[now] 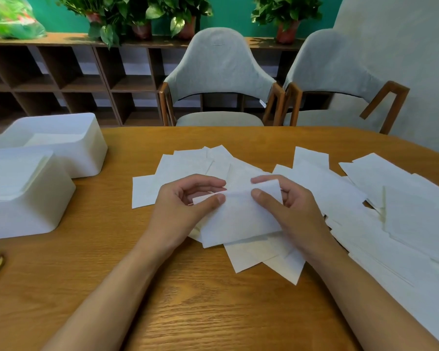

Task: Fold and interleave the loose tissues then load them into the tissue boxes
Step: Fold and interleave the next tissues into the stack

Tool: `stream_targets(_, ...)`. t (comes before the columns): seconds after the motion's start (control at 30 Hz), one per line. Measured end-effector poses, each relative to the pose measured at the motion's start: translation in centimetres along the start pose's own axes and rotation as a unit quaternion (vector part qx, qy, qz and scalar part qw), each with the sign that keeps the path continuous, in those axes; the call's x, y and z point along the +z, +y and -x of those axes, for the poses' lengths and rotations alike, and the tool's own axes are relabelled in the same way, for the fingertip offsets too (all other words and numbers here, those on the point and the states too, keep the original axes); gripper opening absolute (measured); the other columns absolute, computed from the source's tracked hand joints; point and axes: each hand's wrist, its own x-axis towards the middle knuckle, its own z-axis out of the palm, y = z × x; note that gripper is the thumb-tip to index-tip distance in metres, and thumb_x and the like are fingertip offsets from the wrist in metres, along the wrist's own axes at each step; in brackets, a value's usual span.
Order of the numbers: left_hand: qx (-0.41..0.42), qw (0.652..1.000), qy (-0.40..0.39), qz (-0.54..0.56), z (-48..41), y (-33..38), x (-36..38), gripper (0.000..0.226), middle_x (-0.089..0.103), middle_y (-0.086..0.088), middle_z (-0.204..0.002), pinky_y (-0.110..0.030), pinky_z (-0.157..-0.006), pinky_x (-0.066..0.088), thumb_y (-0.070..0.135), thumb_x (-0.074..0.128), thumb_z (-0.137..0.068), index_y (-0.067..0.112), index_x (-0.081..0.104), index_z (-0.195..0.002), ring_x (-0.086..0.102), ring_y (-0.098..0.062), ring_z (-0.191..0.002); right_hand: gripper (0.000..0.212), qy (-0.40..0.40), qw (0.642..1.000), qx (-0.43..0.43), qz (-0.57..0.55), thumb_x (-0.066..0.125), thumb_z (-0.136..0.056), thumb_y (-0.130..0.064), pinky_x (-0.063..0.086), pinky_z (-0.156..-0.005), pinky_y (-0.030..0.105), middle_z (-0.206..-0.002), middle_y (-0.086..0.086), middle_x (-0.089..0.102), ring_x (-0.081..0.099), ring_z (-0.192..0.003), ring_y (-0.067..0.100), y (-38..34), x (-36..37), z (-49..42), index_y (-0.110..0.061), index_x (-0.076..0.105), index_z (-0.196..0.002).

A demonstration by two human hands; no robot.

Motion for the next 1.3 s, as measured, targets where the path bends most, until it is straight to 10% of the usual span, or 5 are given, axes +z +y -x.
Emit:
stream_targets(0.33,-0.018,0.999,0.045,-0.025,-0.1,-0.9,0.3,0.004,0.08,0.009,-0.09,-0.013,-0.069,0.05,0.016,0.083,-0.087,0.018,0.084,-0.091,0.071,0.0,-0.085,0.053,-0.089,0.995,0.008,-0.051,0.075,-0.085,-0.033,0.058,-0.075,0.021,-0.113,-0.024,0.069,0.067,-0.105,0.002,-0.2,-0.2,0.4,-0.043,0.048,-0.13)
stream_targets(0.47,0.002,0.998,0.056,-0.015,-0.2,-1.1,0.2,0.007,0.08,0.009,-0.092,-0.018,-0.074,0.052,0.018,0.083,-0.086,0.021,0.084,-0.092,0.073,-0.006,-0.092,0.022,-0.126,0.991,-0.028,0.02,0.071,-0.09,-0.022,0.051,-0.079,0.013,-0.111,-0.029,0.067,0.058,-0.11,-0.006,-0.3,-0.4,0.5,-0.035,0.075,-0.107)
stream_targets(0.8,0.085,0.987,0.012,-0.135,0.4,-1.8,0.8,0.058,0.067,0.011,-0.104,-0.028,-0.071,0.059,0.016,0.084,-0.087,0.037,0.052,-0.13,0.07,-0.016,-0.083,0.027,0.041,0.994,-0.025,0.097,0.063,-0.099,-0.019,0.038,-0.091,0.012,-0.103,-0.049,0.06,0.047,-0.105,-0.026,0.6,-2.4,-1.0,-0.043,0.074,-0.104)
stream_targets(1.0,0.186,0.95,-0.023,-0.249,0.8,-2.1,1.3,0.025,0.064,0.015,-0.104,-0.029,-0.076,0.054,0.017,0.083,-0.086,0.028,0.065,-0.1,0.065,-0.016,-0.1,0.026,0.019,0.994,0.008,0.109,0.065,-0.097,-0.016,0.039,-0.079,0.005,-0.094,-0.045,0.064,0.052,-0.1,-0.024,0.9,-3.1,-1.0,-0.039,0.077,-0.098)
stream_targets(1.3,0.273,0.872,-0.086,-0.396,0.3,-2.8,3.4,0.042,0.055,0.01,-0.122,-0.035,-0.091,0.05,0.029,0.081,-0.087,0.03,0.069,-0.128,0.054,-0.011,-0.111,0.024,0.123,0.989,0.012,0.083,0.061,-0.1,-0.018,0.035,-0.081,0.001,-0.091,-0.055,0.056,0.045,-0.095,-0.033,2.2,-4.5,-1.0,-0.037,0.076,-0.104)
